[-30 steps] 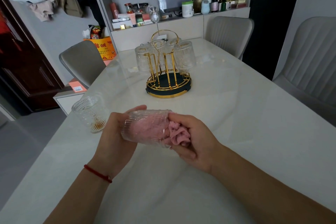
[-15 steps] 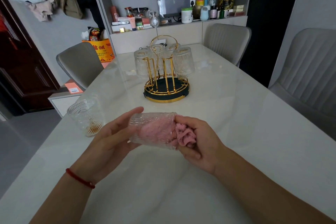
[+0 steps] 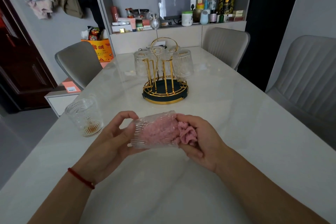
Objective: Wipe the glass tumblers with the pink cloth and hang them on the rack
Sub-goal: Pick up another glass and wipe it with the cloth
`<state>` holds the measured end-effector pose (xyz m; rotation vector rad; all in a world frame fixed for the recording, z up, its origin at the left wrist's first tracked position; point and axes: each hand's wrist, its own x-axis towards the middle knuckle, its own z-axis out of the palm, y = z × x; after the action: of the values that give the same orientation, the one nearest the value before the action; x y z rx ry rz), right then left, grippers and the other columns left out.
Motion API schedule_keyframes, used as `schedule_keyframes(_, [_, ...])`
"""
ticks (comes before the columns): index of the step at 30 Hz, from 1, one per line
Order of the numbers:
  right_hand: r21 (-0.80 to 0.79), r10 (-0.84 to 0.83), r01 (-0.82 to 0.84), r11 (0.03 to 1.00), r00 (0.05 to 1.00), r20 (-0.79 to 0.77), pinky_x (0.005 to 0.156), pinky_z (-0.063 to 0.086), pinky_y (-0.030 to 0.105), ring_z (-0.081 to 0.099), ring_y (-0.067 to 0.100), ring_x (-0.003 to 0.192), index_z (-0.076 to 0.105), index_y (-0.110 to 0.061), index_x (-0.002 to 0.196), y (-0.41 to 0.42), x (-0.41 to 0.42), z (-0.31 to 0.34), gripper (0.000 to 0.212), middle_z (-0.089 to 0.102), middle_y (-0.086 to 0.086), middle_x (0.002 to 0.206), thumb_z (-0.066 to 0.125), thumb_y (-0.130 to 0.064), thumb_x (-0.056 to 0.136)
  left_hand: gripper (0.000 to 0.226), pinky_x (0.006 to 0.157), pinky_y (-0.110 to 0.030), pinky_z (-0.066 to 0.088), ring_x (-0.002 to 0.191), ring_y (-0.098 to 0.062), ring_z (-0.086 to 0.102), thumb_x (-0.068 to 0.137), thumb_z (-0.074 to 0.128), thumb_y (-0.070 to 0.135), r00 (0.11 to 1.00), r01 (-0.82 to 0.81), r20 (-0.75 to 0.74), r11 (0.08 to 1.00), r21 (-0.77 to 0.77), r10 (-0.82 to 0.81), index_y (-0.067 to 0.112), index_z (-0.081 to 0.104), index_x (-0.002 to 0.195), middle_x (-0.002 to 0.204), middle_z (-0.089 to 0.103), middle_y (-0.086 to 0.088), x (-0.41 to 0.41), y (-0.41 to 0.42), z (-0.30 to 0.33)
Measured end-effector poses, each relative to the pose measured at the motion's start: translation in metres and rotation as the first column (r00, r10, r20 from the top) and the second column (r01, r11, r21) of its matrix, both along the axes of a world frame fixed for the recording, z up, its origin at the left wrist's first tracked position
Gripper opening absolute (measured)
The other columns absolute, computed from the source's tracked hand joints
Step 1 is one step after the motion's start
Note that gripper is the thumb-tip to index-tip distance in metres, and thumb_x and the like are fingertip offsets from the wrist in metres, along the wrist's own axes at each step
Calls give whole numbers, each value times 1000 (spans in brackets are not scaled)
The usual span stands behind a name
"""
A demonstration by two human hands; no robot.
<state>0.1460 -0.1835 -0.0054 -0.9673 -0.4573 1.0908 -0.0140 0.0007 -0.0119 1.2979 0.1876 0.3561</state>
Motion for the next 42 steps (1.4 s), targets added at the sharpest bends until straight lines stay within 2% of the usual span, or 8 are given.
schedule_keyframes(5, [35, 52, -48, 998, 992, -117, 22, 16, 16, 33, 7, 22, 64, 2, 93, 5, -1, -4, 25, 56, 41, 119, 57, -21, 92, 74, 98, -45, 58, 122, -37, 63, 63, 100, 24, 991, -55, 130, 978, 200, 30, 16, 61, 125, 137, 63, -24, -2, 6, -3])
schedule_keyframes(8, [91, 34, -15, 996, 977, -212, 24, 14, 16, 35, 7, 21, 66, 0, 80, 2, 2, -2, 23, 70, 21, 80, 56, -20, 86, 75, 104, -48, 53, 128, -37, 60, 64, 100, 27, 983, -100, 175, 956, 277, 52, 13, 63, 128, 140, 62, -21, -5, 14, -4])
schedule_keyframes(14, [274, -169, 317, 908, 875, -454, 40, 53, 17, 67, 12, 48, 70, -1, 83, -9, 22, 24, 28, 73, 14, 73, 53, -17, 98, 87, 93, -46, 60, 116, -34, 68, 74, 93, 34, 964, -194, 174, 980, -46, 199, -4, 53, 141, 134, 66, -21, -7, 23, -6])
schedule_keyframes(19, [362, -343, 383, 850, 924, -172, 94, 59, 54, 71, 35, 118, 63, -13, 137, -14, 23, 35, 44, 72, 13, 131, 43, -39, 108, 43, 63, -34, 62, 86, -33, 71, 106, 45, 35, 955, -271, 4, 879, -393, 296, 2, 69, 116, 121, 66, -27, 10, -2, 1])
schedule_keyframes(23, [211, -494, 458, 864, 853, 169, 65, 45, 26, 66, -3, 61, 63, -20, 127, -4, 3, 29, 33, 77, -12, 84, 41, -37, 110, 52, 61, -34, 62, 81, -30, 73, 110, 39, 40, 950, -307, -58, 873, -380, 308, 3, 75, 115, 111, 68, -26, 9, -5, 2])
schedule_keyframes(31, [116, -449, 438, 891, 821, 353, 96, 59, 40, 73, 14, 112, 61, -41, 137, 23, -38, 5, 37, 74, -5, 125, 42, -52, 108, 51, 67, -37, 65, 81, -30, 76, 108, 41, 45, 931, -365, -96, 884, -293, 352, 2, 65, 119, 98, 76, -23, 16, -18, 7])
schedule_keyframes(38, [246, -269, 230, 942, 953, 138, 69, 58, 26, 69, 7, 85, 60, -25, 141, 27, -35, 2, 35, 74, -1, 103, 52, -26, 107, 54, 63, -37, 62, 76, -27, 76, 110, 38, 43, 904, -426, -125, 879, -212, 408, 1, 73, 105, 92, 76, -21, 19, -21, 8])
schedule_keyframes(42, [358, 50, -23, 933, 997, -67, 115, 35, 43, 50, 41, 119, 57, -11, 146, 22, -35, -2, 81, 60, 19, 138, 70, -17, 66, 50, 83, -45, 59, 87, -29, 78, 111, 40, 40, 864, -500, -130, 859, -110, 487, 1, 71, 111, 98, 79, -18, 20, -27, 8])
